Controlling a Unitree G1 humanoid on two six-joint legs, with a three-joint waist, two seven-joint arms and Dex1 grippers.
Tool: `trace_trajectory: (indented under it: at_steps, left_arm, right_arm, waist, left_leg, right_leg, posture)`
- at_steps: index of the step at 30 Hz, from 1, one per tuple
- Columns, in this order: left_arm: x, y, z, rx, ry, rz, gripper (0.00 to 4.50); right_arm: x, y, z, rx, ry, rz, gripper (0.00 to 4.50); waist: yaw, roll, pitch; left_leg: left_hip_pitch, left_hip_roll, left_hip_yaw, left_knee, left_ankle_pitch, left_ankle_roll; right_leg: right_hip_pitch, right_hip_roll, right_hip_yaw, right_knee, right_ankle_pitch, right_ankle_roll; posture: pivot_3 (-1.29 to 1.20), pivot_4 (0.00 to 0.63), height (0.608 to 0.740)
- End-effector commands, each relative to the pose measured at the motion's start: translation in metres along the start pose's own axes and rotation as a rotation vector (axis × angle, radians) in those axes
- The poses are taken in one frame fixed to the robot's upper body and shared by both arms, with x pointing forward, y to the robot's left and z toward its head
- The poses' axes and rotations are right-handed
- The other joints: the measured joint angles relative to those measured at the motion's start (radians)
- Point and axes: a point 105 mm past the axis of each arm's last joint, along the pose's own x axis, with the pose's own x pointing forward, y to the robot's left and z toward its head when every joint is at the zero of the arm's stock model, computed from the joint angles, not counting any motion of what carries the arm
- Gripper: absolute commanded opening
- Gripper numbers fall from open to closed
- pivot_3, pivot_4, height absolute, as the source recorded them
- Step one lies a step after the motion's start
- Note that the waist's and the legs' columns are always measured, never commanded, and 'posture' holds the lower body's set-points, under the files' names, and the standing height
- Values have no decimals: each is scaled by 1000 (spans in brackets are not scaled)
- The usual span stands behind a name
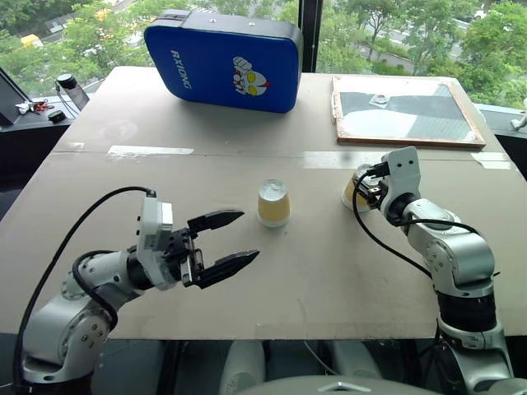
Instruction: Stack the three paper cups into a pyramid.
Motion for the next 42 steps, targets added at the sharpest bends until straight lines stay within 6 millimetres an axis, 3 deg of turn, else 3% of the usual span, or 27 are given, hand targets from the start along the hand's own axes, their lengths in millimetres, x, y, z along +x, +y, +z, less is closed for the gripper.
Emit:
trace_trajectory:
  at_steps: [1,7,10,30,32,34,36,42]
  left_arm:
    - [-17,-4,8,38,-49,-15,4500]
    - [-54,-6,-6,-41,26,24,4500]
    - [-62,-8,-10,-56,43,54,4500]
    - [-72,-11,-9,-67,39,101,4500]
    - [-72,-12,-9,-70,36,96,4500]
    - [-71,-13,-8,-74,30,87,4500]
    - [-68,-13,-6,-73,27,69,4500]
    - [-45,-12,2,-80,7,-31,4500]
  right_arm:
    - [-12,29,20,-84,-88,182,2139]
    - [-14,60,23,-163,-115,351,2139]
    - [-11,72,21,-199,-125,400,2139]
    - [9,92,13,-229,-98,469,2139]
    - [10,90,11,-239,-93,470,3228]
    - [7,87,14,-251,-109,457,3682]
    - [2,82,18,-262,-125,450,4444]
    - [-39,51,45,-274,-222,404,4444]
  waist:
    - [-3,0,0]
    - [-6,1,0]
    - [-3,0,0]
    - [-2,0,0]
    - [-2,0,0]
    - [-2,0,0]
    - [-2,0,0]
    - [6,0,1]
  left_leg:
    - [0,0,0,-1,0,0]
    - [0,1,-1,-1,0,0]
    - [0,1,0,-1,0,0]
    - [0,1,0,-1,0,0]
    - [0,1,0,-1,0,0]
    - [0,1,0,-1,0,0]
    - [0,1,0,-1,0,0]
    - [-1,0,-1,-1,0,0]
  right_leg:
    - [0,0,0,0,0,0]
    - [-1,0,0,0,0,0]
    - [-1,0,1,0,0,0]
    - [-2,0,0,0,0,0]
    - [-2,0,0,0,0,0]
    - [-2,0,0,0,0,0]
    - [-2,0,0,0,0,0]
    - [-2,-1,-1,-1,0,0]
  posture:
    - [0,150,740]
    - [0,150,740]
    - [0,150,740]
    - [0,150,740]
    - [0,150,740]
    - [0,150,740]
    - [0,150,740]
    - [0,150,740]
